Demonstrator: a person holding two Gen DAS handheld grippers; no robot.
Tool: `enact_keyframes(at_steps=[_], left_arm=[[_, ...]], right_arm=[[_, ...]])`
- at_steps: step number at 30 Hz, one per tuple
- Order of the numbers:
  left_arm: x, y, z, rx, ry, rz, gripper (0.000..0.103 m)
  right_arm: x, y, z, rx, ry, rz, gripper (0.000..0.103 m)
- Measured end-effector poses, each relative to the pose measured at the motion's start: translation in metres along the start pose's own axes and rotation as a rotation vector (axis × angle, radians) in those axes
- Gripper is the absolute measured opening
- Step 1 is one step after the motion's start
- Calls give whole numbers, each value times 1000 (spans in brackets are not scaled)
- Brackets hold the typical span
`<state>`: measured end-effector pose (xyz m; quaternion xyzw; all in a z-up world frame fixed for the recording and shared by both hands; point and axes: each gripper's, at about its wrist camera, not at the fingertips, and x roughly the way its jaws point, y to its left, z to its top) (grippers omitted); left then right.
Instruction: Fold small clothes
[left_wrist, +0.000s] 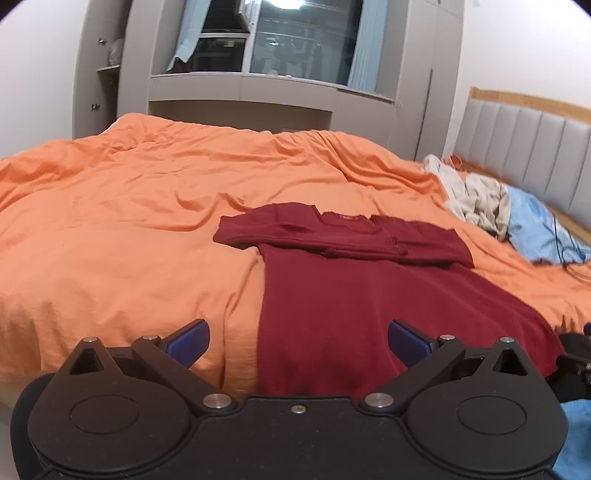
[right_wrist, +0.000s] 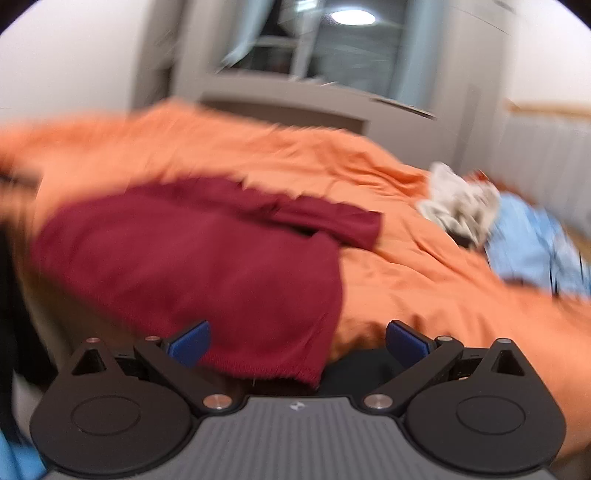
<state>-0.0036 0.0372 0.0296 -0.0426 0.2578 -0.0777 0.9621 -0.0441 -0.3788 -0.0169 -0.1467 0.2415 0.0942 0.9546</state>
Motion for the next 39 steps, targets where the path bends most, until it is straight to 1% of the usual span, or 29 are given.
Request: enact_keyframes(at_steps=[1, 4, 9, 14, 16, 17, 18, 19, 20, 21, 22, 23, 24, 27, 28, 29, 32, 36, 39], left_arm=[[3, -2, 0, 5, 8, -1, 102], [9, -9, 1, 14, 31, -15, 102], [14, -19, 0, 55, 45, -21, 102], [16, -20, -1, 61, 49, -22, 102], [17, -19, 0, 55, 53, -23, 102], [17, -19, -1, 54, 55, -25, 102], [17, -19, -1, 57, 56, -27, 102], [17, -20, -1, 64, 55, -29, 102], [16, -21, -1, 75, 53, -33, 102], [15, -22, -2, 88, 49, -38, 102], [14, -23, -4, 102, 46, -44, 103], [13, -25, -5, 119, 43, -51, 103], [12, -27, -6, 135, 38, -58, 103], [10, -35, -10, 178, 19, -83, 103], [10, -36, -11, 191, 8, -94, 103], [9, -39, -12, 206, -2, -109, 103], [6, -49, -15, 249, -23, -151, 103], [8, -67, -22, 315, -31, -199, 103], [15, -81, -29, 364, -25, -198, 103]], right_arm=[[3, 12, 0, -96, 17, -20, 103], [16, 43, -4, -296, 48, -59, 103], [43, 74, -16, -476, 120, -151, 103], [64, 99, -29, -688, 97, -308, 102], [69, 108, -38, -769, 81, -326, 95], [69, 111, -41, -794, 69, -318, 86], [68, 113, -43, -801, 58, -311, 80], [67, 114, -44, -797, 48, -302, 77], [64, 114, -45, -788, 35, -287, 67], [62, 113, -45, -777, 24, -274, 56], [58, 112, -44, -755, 14, -259, 49], [54, 109, -43, -724, 1, -235, 38], [49, 107, -40, -695, -15, -213, 31], [32, 98, -28, -609, -89, -191, 22], [26, 95, -23, -572, -117, -177, 21], [19, 91, -16, -533, -141, -164, 19], [6, 75, 6, -395, -211, -112, 9], [2, 56, 33, -269, -269, -70, 6], [8, 45, 45, -231, -291, -67, 6]])
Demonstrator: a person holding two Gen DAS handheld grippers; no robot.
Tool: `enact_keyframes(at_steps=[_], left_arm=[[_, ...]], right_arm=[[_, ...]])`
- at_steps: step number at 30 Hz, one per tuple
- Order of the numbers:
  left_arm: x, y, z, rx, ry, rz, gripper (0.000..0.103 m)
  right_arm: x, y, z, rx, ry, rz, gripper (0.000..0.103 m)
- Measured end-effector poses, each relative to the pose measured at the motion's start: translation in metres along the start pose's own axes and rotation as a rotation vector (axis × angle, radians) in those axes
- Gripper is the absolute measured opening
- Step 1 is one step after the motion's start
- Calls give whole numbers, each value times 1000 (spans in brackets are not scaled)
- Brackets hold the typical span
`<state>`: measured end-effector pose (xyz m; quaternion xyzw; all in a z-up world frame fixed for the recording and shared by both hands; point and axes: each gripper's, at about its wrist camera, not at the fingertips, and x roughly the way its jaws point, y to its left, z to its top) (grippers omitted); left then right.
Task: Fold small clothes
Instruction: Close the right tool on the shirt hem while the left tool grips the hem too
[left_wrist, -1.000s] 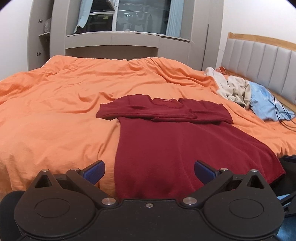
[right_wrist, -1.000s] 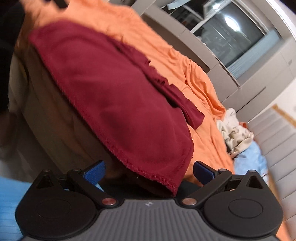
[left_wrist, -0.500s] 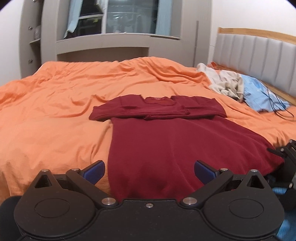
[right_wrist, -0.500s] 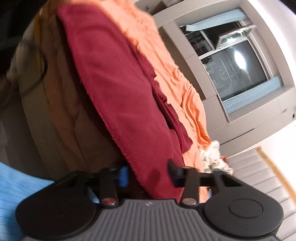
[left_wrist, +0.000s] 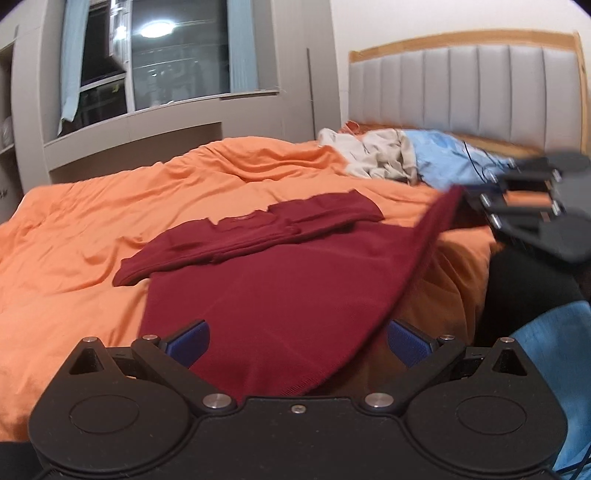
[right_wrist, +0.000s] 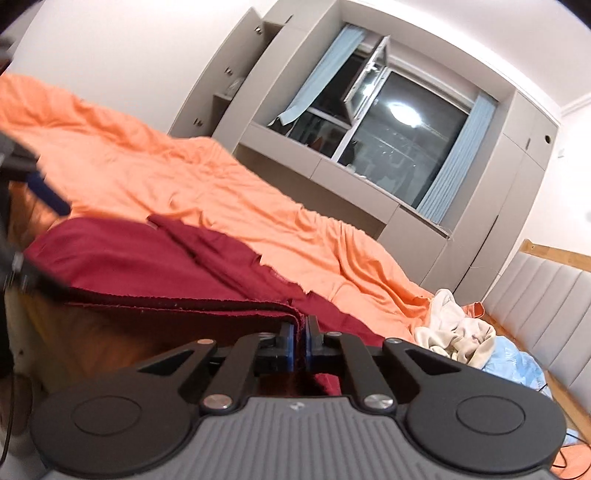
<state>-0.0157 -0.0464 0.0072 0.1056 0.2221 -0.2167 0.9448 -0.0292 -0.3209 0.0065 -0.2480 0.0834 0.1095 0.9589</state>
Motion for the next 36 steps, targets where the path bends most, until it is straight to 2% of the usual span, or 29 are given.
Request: enact_keyframes(at_steps=[4, 7, 12, 16, 20, 23, 27, 28, 29, 31, 33, 36], left_arm=[[17, -11, -5, 51, 54, 16, 103], [27, -9, -8, 68, 89, 75, 100], [23, 6, -11, 86, 73, 200, 89], [16, 19, -13, 97, 52, 280, 65], [7, 28, -11, 79, 25, 303, 39], [0, 29, -7, 87, -13, 316, 28], [-5, 31, -1, 84, -52, 321, 26], [-4, 32, 1, 80, -55, 314, 22], [-4, 33, 3, 75, -58, 308, 17], [-4, 34, 6, 70, -68, 304, 15], [-5, 34, 9, 71, -78, 299, 12], [-7, 35, 13, 74, -95, 297, 10]], right_arm=[[-1, -14, 5, 71, -10, -1, 6], [-5, -22, 5, 96, -21, -21, 6], [-9, -26, -1, 107, -32, -52, 6], [-13, -21, -7, 110, -26, -64, 6], [-17, -12, -13, 96, -7, -67, 6], [-21, -7, -19, 96, 18, -57, 6], [-21, 1, -29, 79, 72, -39, 7], [-20, 4, -32, 70, 95, -34, 8], [-18, 7, -34, 66, 114, -30, 9], [-16, 13, -40, 55, 156, -18, 15], [-16, 18, -44, 39, 187, -16, 35], [-16, 22, -46, 14, 207, -28, 41]])
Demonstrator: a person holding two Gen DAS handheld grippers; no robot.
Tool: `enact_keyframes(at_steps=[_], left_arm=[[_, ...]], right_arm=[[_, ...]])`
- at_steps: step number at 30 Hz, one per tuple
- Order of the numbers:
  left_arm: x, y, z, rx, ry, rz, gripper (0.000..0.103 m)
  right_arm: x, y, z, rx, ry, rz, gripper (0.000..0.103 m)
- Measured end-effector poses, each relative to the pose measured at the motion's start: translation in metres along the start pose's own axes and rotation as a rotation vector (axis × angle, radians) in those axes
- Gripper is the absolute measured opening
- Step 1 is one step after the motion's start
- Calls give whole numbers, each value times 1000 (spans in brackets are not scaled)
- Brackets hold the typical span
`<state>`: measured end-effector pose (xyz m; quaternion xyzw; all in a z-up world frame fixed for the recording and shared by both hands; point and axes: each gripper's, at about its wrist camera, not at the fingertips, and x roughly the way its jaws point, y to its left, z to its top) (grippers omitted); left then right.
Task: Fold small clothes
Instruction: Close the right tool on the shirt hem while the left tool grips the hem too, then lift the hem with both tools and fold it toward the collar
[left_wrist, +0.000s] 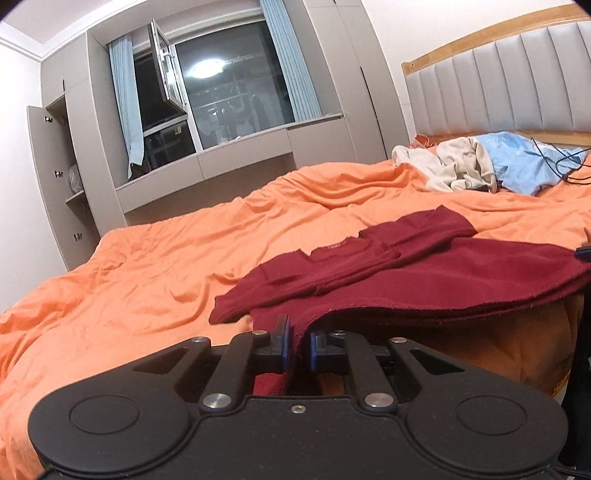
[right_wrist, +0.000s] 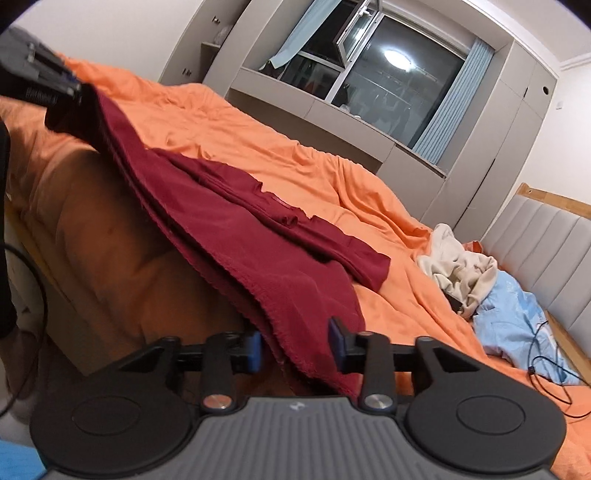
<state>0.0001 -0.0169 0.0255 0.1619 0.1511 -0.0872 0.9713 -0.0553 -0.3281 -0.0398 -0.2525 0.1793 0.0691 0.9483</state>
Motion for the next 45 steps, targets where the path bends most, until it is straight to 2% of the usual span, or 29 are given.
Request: enact_keyframes(at_steps=[1, 2, 3, 5, 8, 14, 17, 20, 23, 28, 31, 35, 40, 45], left_arm=[[-1, 1, 1, 0, -5, -1, 8], [-2, 1, 2, -2, -11, -3, 5], [-3, 1, 2, -7, -20, -3, 5], [-9, 2, 2, -20, -52, -7, 4], [-19, 2, 2, -20, -108, -3, 3], [-45, 7, 14, -78, -206, -2, 3], [-63, 8, 27, -69, -264, 5, 3], [-74, 9, 40, -54, -290, -1, 3], [-69, 12, 49, -55, -292, -6, 4], [-34, 21, 73, -24, -285, -4, 4], [-4, 30, 92, -28, -278, -12, 4], [47, 42, 114, -34, -245, -19, 4], [124, 59, 128, -79, -168, -36, 4], [203, 66, 129, -68, -81, -5, 4]], right_arm=[[0, 2, -1, -13, 11, -14, 39], [1, 2, -2, -25, 20, -31, 20], [2, 3, -4, -38, 26, -52, 6], [0, 1, -6, -32, 15, -87, 6], [-9, -7, -6, 24, -51, -134, 5], [-40, -18, 5, 106, -239, -262, 5], [-60, -26, 14, 148, -330, -316, 5], [-66, -35, 23, 187, -373, -336, 5], [-56, -44, 30, 206, -387, -329, 5], [-26, -59, 53, 186, -405, -336, 5], [6, -73, 72, 172, -407, -343, 5], [60, -91, 100, 161, -382, -289, 6], [138, -111, 126, 156, -312, -222, 6], [216, -118, 137, 175, -230, -159, 6]])
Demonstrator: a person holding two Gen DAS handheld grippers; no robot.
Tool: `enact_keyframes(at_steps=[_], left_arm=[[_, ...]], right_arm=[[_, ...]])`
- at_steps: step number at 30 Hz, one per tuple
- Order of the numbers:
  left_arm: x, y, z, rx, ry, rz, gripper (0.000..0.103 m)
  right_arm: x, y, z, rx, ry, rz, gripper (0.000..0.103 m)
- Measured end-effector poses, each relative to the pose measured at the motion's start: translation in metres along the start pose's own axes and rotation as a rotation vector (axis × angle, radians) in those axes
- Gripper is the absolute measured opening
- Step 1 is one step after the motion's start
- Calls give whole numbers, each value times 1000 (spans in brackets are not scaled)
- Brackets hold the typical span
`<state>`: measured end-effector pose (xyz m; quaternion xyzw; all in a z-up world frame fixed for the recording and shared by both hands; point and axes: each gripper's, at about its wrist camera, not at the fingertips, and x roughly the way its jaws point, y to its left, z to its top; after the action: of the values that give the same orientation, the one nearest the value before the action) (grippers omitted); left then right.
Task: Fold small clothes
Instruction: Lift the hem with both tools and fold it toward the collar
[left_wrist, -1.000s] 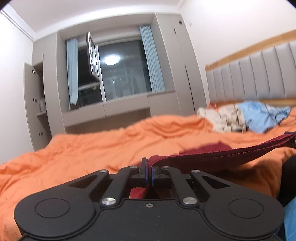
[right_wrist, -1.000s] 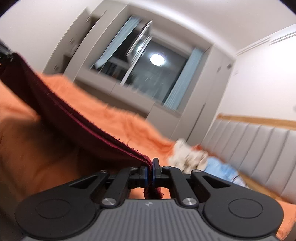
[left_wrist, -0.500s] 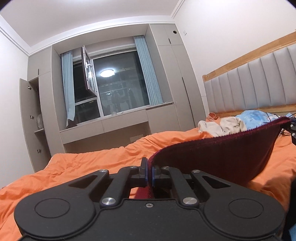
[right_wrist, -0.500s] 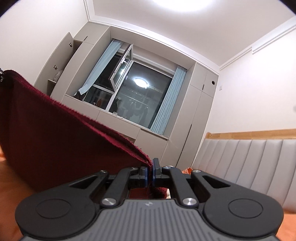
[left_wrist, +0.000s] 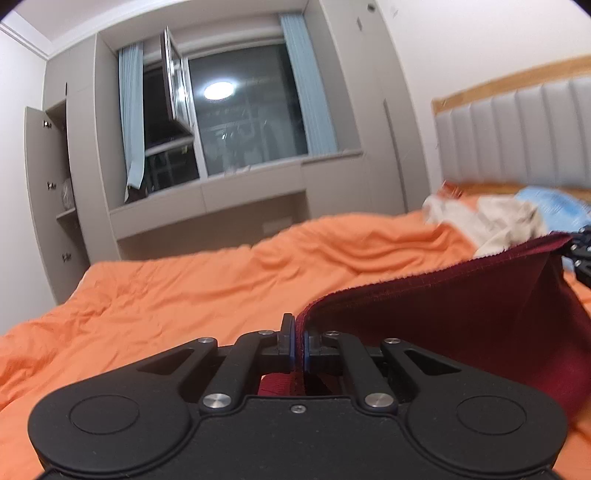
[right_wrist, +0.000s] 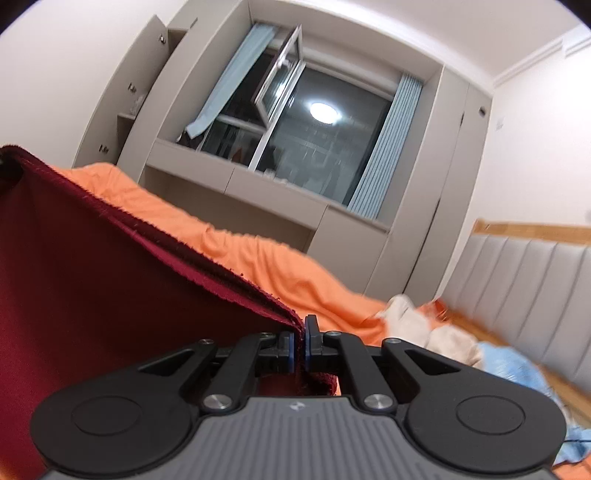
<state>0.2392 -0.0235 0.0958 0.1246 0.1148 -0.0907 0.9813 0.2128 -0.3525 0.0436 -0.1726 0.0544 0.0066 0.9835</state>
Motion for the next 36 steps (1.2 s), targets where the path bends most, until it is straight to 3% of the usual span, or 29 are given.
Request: enact_keyframes(at_steps=[6, 10, 15, 22, 25, 26, 28, 29, 30, 32, 35, 36], left_arm=[[78, 16, -22, -24, 107, 16, 4], [121, 22, -39, -78, 206, -25, 4], [159, 26, -62, -122, 296, -73, 4], [183, 20, -81, -83, 357, -67, 6], [185, 20, -84, -88, 371, -58, 16], [186, 20, -84, -95, 378, -51, 20], [185, 21, -83, -111, 386, -46, 24], [184, 22, -83, -119, 389, -43, 32], [184, 23, -82, -124, 393, -39, 36], [183, 27, -82, -141, 403, -32, 62], [177, 36, -78, -174, 403, -13, 93], [175, 40, -77, -183, 406, -7, 96]], right_arm=[[73, 16, -16, -30, 109, 70, 6], [116, 23, -30, -42, 199, 98, 6], [137, 39, -52, -55, 300, 128, 6], [149, 49, -73, -58, 363, 137, 9], [148, 50, -74, -65, 371, 137, 13], [147, 50, -73, -65, 369, 137, 19], [146, 49, -72, -62, 365, 137, 44], [145, 47, -72, -58, 362, 133, 63], [144, 45, -71, -52, 357, 132, 68], [141, 40, -68, -37, 348, 132, 79], [137, 29, -64, -40, 334, 124, 87], [136, 26, -64, -41, 335, 122, 87]])
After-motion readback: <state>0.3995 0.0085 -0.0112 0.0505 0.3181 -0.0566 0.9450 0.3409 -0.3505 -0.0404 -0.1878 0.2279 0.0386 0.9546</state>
